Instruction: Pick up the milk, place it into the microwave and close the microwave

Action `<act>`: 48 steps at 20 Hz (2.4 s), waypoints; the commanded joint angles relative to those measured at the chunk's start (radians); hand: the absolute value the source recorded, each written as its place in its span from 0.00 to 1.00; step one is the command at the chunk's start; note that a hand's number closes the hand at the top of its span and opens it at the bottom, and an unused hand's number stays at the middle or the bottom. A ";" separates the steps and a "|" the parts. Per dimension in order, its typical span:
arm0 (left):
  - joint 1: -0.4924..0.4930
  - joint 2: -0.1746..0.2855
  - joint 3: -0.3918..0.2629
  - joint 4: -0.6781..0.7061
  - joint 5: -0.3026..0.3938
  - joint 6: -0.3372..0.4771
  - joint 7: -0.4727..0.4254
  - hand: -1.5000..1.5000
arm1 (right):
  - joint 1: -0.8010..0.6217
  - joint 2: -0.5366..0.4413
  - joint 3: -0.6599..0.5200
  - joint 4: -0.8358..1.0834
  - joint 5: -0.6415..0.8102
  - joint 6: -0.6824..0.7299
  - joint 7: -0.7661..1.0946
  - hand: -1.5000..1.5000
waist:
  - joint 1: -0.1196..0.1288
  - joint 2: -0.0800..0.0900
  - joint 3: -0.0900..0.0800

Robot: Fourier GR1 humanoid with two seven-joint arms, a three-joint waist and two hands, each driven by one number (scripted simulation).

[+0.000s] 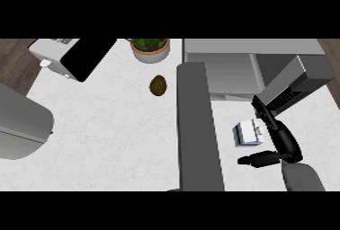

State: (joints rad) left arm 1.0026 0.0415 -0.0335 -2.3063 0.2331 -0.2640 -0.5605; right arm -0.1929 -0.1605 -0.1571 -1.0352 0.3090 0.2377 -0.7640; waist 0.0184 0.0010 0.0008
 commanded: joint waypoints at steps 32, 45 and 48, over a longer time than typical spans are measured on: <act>0.040 -0.027 0.113 0.100 0.056 -0.191 -0.091 0.00 | -0.318 -0.043 -0.119 0.779 0.161 -0.564 -0.267 1.00 | 0.030 0.011 0.003; 0.010 -0.038 0.163 0.112 0.092 -0.185 -0.059 0.00 | -0.312 0.007 -0.100 0.723 0.120 -0.300 -0.475 1.00 | -0.006 -0.001 0.000; 0.052 -0.040 0.154 0.112 0.083 -0.205 -0.080 0.00 | -0.365 0.021 -0.077 0.668 0.121 -0.320 -0.378 1.00 | -0.003 -0.004 -0.001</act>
State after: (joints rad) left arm 1.0408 0.0171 0.1337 -2.2149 0.3432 -0.4629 -0.6171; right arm -0.5356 -0.1522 -0.2559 -0.3269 0.4318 -0.1559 -1.0790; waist 0.0205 0.0008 0.0001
